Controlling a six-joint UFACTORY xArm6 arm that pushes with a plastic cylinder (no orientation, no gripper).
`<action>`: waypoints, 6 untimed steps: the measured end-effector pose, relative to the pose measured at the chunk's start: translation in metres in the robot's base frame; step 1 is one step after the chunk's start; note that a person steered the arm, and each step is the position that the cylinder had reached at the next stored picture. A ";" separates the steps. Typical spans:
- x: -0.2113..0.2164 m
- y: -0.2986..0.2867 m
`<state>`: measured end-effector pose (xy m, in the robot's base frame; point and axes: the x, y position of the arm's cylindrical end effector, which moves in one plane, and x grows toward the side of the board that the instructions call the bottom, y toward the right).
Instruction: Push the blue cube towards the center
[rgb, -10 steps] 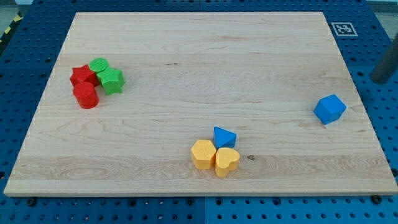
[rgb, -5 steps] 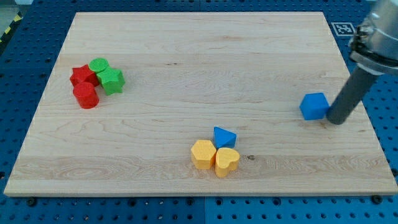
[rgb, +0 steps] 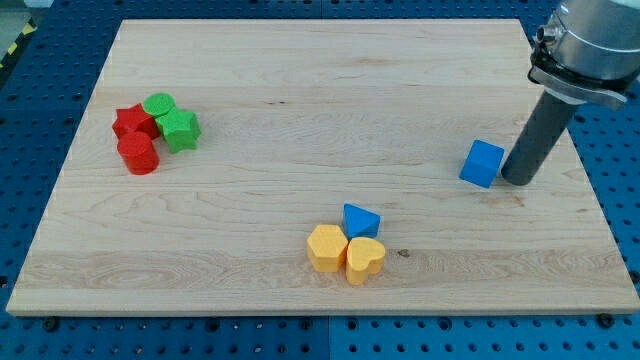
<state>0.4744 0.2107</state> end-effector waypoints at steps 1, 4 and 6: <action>-0.010 -0.022; -0.032 -0.096; -0.039 -0.124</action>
